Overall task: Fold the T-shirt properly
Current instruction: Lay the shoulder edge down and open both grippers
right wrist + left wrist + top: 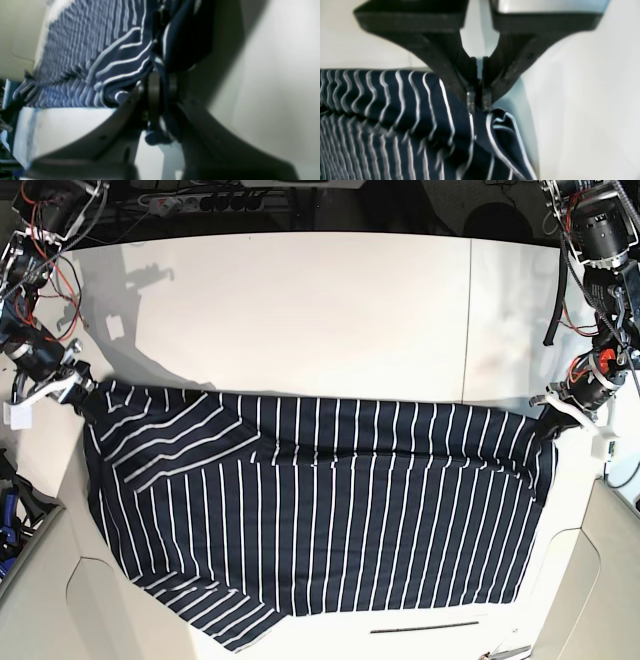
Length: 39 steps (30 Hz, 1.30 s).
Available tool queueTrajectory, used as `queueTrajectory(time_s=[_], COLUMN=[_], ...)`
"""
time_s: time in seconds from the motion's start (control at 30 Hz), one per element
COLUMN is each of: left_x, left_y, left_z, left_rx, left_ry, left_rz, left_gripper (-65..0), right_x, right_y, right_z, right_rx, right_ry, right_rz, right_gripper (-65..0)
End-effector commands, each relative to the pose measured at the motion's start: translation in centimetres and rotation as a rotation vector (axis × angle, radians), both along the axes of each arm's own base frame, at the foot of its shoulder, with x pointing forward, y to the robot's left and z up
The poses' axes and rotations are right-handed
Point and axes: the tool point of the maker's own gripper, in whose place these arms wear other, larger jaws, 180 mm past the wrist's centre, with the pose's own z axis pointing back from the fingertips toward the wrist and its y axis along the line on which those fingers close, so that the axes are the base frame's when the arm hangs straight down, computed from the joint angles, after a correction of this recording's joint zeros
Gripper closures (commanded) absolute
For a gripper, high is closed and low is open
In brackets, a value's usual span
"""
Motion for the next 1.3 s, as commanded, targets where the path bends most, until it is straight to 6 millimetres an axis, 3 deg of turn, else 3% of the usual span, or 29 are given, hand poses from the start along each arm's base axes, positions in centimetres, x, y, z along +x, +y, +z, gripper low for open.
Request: queueTrajectory(time_s=[0.0,0.3,0.47,0.83,1.03,1.27], left_x=[0.6,-5.2,-8.2,-14.1,-15.9,-16.6], left_y=[0.5,0.2,-1.1,-3.0,-4.5,-4.6], left_z=[1.7,2.1,2.8,1.5,2.1,2.2], left_rx=[0.014,0.028,0.076,0.099,0.106,0.123], left_ry=[-0.052,-0.014,0.005,0.122,0.134,0.144], left_rz=[-0.005,-0.022,-0.078,-0.115,-0.143,-0.135], left_gripper=[0.0,0.0,0.0,0.0,0.0,0.0], right_x=[0.6,-4.8,-7.2,-11.2,-13.0,-14.4], right_y=[-0.8,-1.5,-1.3,-1.8,-3.3,-5.1], right_z=[1.8,0.4,-0.1,-0.1,-0.4,-0.2], right_rx=[-0.017,-0.008,-0.035,-0.123,-0.174,-0.202], right_ry=[-0.062,0.015,0.055,0.131,0.194,0.221], right_rz=[-0.003,-0.019,-0.001,0.055,0.078,0.041], right_gripper=[0.0,0.0,0.0,0.0,0.0,0.0])
